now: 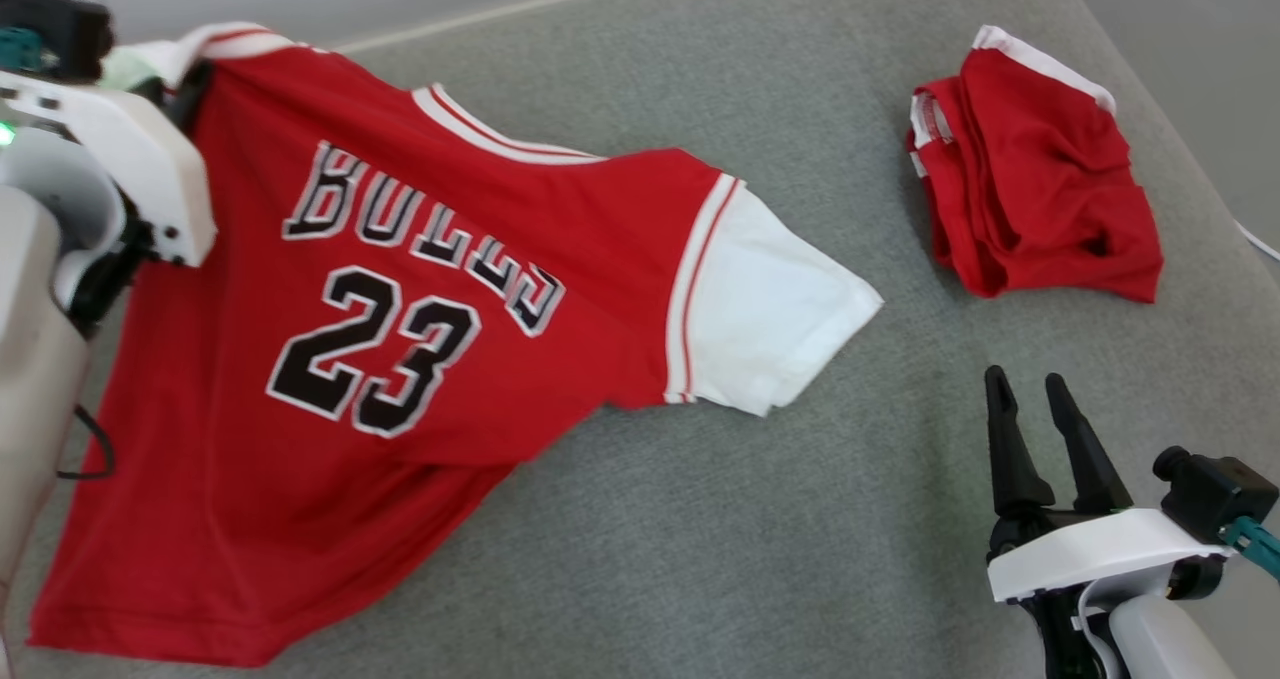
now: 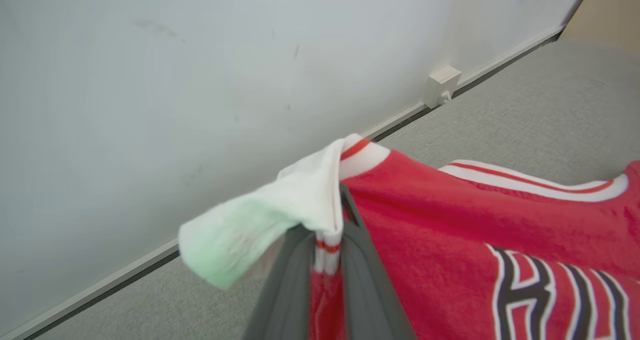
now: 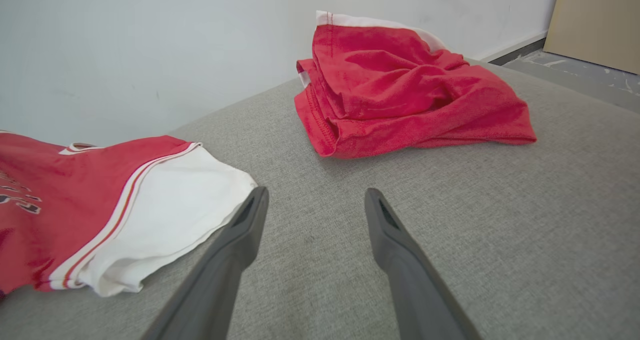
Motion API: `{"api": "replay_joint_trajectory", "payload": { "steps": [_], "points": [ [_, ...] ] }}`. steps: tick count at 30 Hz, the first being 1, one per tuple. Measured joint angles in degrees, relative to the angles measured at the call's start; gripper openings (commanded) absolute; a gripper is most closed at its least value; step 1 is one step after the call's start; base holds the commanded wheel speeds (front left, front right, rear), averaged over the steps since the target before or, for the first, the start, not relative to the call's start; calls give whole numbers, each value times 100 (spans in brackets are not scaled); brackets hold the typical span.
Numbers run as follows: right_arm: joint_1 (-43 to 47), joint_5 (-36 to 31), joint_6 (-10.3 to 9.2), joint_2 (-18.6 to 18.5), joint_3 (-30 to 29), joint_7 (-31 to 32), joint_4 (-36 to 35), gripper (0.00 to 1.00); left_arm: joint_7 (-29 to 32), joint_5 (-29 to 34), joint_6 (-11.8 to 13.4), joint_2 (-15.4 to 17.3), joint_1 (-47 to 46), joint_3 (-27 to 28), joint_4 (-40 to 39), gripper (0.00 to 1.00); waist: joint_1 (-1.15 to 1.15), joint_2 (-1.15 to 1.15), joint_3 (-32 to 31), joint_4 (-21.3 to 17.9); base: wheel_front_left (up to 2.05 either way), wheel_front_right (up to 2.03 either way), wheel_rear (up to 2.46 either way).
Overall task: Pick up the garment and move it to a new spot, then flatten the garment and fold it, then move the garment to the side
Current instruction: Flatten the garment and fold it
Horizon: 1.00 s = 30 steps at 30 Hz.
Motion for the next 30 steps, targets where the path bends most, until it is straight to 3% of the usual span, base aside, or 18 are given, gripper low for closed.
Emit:
{"api": "replay_joint_trajectory", "payload": {
  "steps": [5, 6, 7, 14, 20, 26, 30],
  "points": [
    [-65, 41, 0, 76, 110, -51, 134, 100, 44, -267, 1, 7, -89, -18, 509, 0, 0, 0, 125, -211, 0, 0, 0],
    [-65, 49, 0, 79, 116, -54, 156, 100, 83, -336, 1, -27, -51, -49, 559, 44, 0, 0, 129, -227, 0, 0, 0],
    [-65, 54, 0, 85, 119, -58, 177, 100, 118, -400, 1, -71, -2, -91, 592, 100, 0, 0, 115, -229, 0, 0, 0],
    [-83, 44, 0, -3, 80, -78, 291, 100, -26, -989, 1, -232, 276, -467, 416, 100, 0, 0, -200, -51, 0, 0, 0],
    [-5, -18, 0, -169, -9, -83, 280, 100, -770, -1235, 1, -281, 478, -840, -186, 100, -1, 0, -620, 300, 0, 0, 0],
    [260, -60, 0, -283, -116, -83, 245, 100, -1445, -1559, 3, -548, 1194, -836, -814, 100, -1, 0, -1004, 800, 0, 0, 0],
    [349, -100, 0, -326, -196, -48, 146, 100, -1596, -1566, 232, -652, 1777, -969, -1473, 100, -1, 0, -1145, 1124, 0, 0, 0]
  ]
}}
